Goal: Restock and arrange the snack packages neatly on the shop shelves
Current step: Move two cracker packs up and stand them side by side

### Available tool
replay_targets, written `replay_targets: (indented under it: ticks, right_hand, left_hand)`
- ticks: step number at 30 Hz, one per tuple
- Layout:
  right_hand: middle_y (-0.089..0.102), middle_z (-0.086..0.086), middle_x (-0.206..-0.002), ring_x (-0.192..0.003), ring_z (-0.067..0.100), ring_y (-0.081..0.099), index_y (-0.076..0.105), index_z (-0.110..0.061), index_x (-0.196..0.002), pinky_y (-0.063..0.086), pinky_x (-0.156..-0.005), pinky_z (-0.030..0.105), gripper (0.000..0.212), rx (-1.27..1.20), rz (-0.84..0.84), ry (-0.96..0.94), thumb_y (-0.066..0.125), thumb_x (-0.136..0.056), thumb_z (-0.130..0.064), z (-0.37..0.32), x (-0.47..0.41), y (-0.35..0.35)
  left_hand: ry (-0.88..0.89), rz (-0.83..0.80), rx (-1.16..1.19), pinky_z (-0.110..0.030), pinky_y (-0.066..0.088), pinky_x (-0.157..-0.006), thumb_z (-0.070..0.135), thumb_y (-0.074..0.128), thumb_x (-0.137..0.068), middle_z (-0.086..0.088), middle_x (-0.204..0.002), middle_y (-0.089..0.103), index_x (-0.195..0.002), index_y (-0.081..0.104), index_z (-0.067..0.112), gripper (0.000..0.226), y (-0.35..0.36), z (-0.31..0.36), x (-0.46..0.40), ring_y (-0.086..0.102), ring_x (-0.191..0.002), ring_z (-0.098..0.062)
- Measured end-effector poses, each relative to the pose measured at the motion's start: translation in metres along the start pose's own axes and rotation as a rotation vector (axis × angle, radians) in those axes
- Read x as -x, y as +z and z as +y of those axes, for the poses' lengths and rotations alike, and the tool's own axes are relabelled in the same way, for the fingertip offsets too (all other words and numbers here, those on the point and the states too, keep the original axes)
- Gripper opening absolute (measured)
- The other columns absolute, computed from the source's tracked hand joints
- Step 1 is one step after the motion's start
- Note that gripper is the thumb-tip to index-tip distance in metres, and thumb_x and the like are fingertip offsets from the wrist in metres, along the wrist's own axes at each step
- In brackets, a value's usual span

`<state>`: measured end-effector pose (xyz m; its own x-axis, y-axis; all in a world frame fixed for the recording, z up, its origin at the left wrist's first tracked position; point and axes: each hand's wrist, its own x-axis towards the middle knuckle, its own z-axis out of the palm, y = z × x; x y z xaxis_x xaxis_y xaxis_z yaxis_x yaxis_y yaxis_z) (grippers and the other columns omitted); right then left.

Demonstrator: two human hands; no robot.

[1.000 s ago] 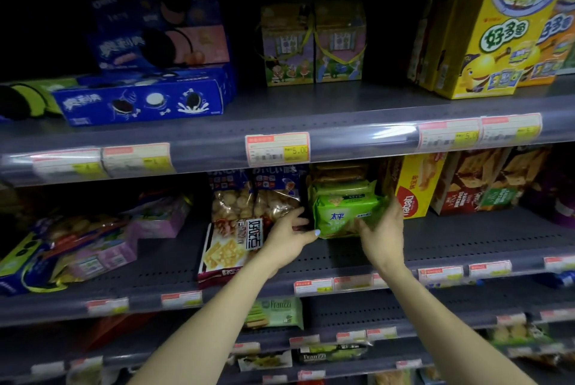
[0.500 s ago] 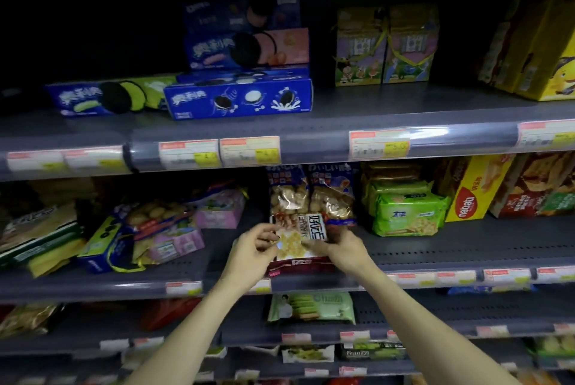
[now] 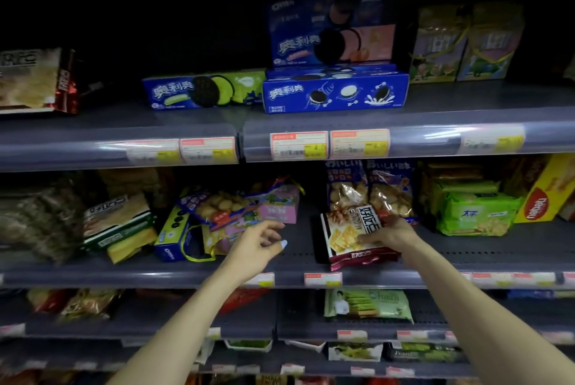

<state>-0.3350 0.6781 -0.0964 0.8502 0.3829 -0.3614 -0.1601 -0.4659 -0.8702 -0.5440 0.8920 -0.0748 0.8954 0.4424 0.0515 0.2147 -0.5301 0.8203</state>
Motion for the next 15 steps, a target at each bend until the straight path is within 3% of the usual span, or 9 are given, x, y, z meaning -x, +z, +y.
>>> replay_targets:
  ticks: [3,6,9,12,15]
  right_hand:
    - [0.064,0.007,-0.108,-0.101,0.021,0.058,0.052,0.001,-0.115,0.042,-0.089,0.028,0.067,-0.094,0.046,-0.040,0.088,-0.059,-0.002,-0.013,0.015,0.002]
    - [0.064,0.008,-0.110,-0.098,0.023,0.058,0.052,-0.006,-0.121,0.042,-0.085,0.030,0.066,-0.176,0.084,-0.133,0.084,-0.064,-0.003,-0.020,0.022,0.008]
    - [0.065,0.005,-0.099,-0.084,0.016,0.061,0.057,-0.015,-0.099,0.045,-0.070,0.022,0.041,-0.221,0.052,-0.219,0.081,-0.068,0.000,-0.036,0.036,0.014]
    - [0.067,0.002,-0.101,-0.087,0.011,0.064,0.060,-0.014,-0.108,0.046,-0.063,0.015,0.050,-0.184,-0.067,-0.300,0.083,-0.066,-0.001,-0.051,0.045,0.017]
    - [0.067,0.002,-0.108,-0.091,0.013,0.067,0.062,-0.016,-0.110,0.050,-0.068,0.016,0.053,-0.141,-0.184,-0.337,0.084,-0.064,-0.001,-0.059,0.044,0.021]
  left_hand:
    - [0.002,-0.007,-0.002,-0.028,0.050,-0.081,0.024,0.066,-0.089,0.011,-0.095,0.062,-0.110,0.057,0.032,0.025,-0.015,-0.004,0.002,0.061,-0.085,-0.009]
    - [-0.003,-0.026,0.009,-0.033,0.051,-0.082,0.027,0.067,-0.088,0.011,-0.099,0.061,-0.114,0.054,0.032,0.030,-0.023,-0.009,0.000,0.061,-0.086,-0.010]
    - [-0.003,-0.004,0.045,-0.032,0.051,-0.087,0.028,0.070,-0.085,0.006,-0.116,0.060,-0.129,0.050,0.026,0.048,-0.026,-0.006,-0.005,0.060,-0.102,-0.013]
    - [-0.018,-0.007,0.101,-0.034,0.045,-0.101,0.029,0.073,-0.082,0.008,-0.128,0.051,-0.143,0.038,0.022,0.071,-0.023,0.005,-0.014,0.051,-0.118,-0.013]
    - [-0.025,-0.039,0.158,-0.039,0.040,-0.109,0.051,0.080,-0.068,0.011,-0.139,0.047,-0.146,0.037,0.023,0.094,-0.015,0.016,-0.027,0.047,-0.127,-0.010]
